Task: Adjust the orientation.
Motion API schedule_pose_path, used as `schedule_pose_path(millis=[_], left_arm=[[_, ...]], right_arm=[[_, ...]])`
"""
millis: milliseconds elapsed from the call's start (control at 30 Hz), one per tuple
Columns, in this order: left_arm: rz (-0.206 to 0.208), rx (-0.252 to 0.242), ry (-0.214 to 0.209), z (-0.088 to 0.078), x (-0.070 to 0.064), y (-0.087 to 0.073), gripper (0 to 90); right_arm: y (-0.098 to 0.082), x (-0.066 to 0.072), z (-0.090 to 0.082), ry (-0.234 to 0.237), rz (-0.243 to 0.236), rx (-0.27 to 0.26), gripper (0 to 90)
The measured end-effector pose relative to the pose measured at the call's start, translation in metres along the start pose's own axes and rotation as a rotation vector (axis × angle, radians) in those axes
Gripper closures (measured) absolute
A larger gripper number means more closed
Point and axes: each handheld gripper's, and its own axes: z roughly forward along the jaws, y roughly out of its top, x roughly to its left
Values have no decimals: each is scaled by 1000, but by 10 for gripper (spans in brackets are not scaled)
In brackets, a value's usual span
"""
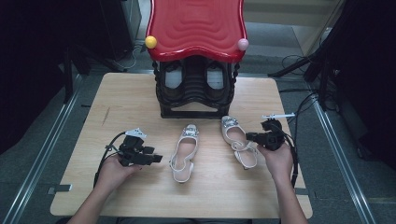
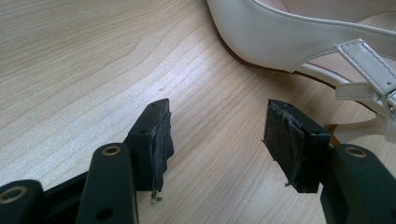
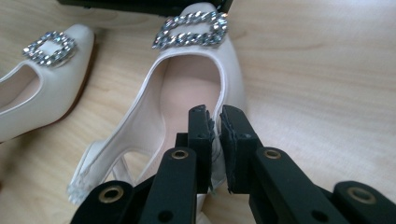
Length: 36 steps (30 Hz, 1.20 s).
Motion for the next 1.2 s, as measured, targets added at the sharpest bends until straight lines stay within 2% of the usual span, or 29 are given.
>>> schedule_pose_path(millis=[233, 267, 333, 400, 467, 567, 667, 867, 1000, 1100, 1200], left_arm=[[-1, -2, 2, 0, 0, 0, 416], [0, -2, 0, -1, 0, 0, 416], [-1, -4, 2, -1, 0, 0, 416], [0, -5, 1, -1, 0, 0, 416], [0, -8, 2, -2, 0, 0, 416], [1, -5, 1, -2, 1, 0, 416], [-3, -6, 1, -1, 0, 0, 416], [-1, -6, 2, -1, 0, 0, 416], [-1, -3, 2, 0, -1, 0, 416], [2, -6, 0, 0, -1, 0, 416], [0, -4, 2, 0, 0, 0, 416]], right_arm=[[-11, 6, -1, 71, 25, 41, 853], [-11, 7, -1, 76, 22, 43, 850], [-11, 9, -1, 53, -5, 48, 838], [-11, 9, -3, 40, -15, 27, 823], [-11, 9, -8, 54, -16, -10, 811], [-8, 16, -14, 59, -36, -53, 758], [-7, 28, -16, 61, -79, -54, 736], [-5, 49, -13, 88, -112, -63, 698], [-4, 58, 0, 89, -134, -40, 685], [-5, 59, 17, 76, -134, 9, 689], [-5, 58, 27, 68, -128, 42, 711]])
